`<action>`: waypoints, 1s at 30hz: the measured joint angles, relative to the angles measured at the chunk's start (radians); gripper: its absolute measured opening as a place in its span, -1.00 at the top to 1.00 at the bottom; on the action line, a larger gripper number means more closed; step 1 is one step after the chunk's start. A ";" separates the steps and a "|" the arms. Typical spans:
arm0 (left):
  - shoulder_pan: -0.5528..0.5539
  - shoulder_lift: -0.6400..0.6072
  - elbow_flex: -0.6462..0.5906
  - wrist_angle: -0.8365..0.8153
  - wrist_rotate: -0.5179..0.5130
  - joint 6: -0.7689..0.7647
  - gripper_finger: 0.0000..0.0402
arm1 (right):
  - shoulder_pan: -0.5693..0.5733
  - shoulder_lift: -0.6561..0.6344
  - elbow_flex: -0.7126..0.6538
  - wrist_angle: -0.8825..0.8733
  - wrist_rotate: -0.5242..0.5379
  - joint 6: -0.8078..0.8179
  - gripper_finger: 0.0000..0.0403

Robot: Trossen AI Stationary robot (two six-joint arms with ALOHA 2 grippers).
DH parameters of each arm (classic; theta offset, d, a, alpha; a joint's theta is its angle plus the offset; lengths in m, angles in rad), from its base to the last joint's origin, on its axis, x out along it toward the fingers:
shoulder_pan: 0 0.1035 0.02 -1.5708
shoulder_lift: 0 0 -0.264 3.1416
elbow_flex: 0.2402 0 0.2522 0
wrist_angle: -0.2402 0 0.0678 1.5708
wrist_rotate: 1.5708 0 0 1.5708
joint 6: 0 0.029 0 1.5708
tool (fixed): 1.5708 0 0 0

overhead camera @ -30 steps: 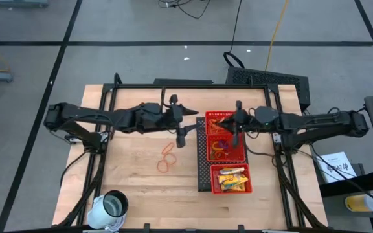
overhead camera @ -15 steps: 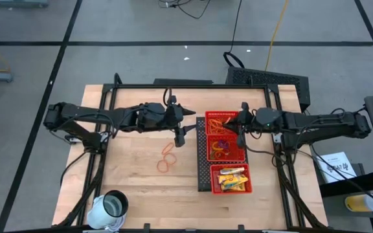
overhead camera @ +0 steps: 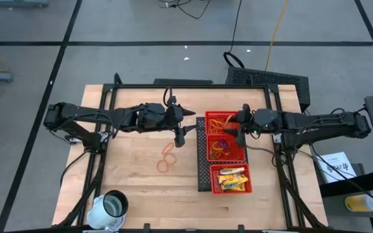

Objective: Pick & Place Office Desk Supplies
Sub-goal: Put the orange rubber band into the top red bin on the shelf

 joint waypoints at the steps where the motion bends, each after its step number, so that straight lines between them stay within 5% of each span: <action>1: 0.000 0.000 0.000 -0.001 0.000 -0.001 -0.17 | 0.000 -0.003 0.000 0.000 0.027 0.024 -0.08; 5: 0.000 0.000 0.000 -0.004 0.000 -0.007 -0.17 | 0.000 -0.002 0.000 0.000 -0.029 0.027 -0.13; 9: 0.000 0.000 0.000 -0.005 0.000 -0.010 -0.17 | -0.002 -0.004 0.000 0.004 0.087 0.081 -0.14; 24: 0.000 0.000 0.000 -0.039 0.000 -0.034 -0.17 | -0.001 -0.009 0.000 -0.017 -0.003 0.055 -0.08; 30: 0.000 -0.001 0.000 -0.207 0.001 -0.107 -0.17 | 0.000 -0.009 0.000 -0.020 0.009 0.047 -0.08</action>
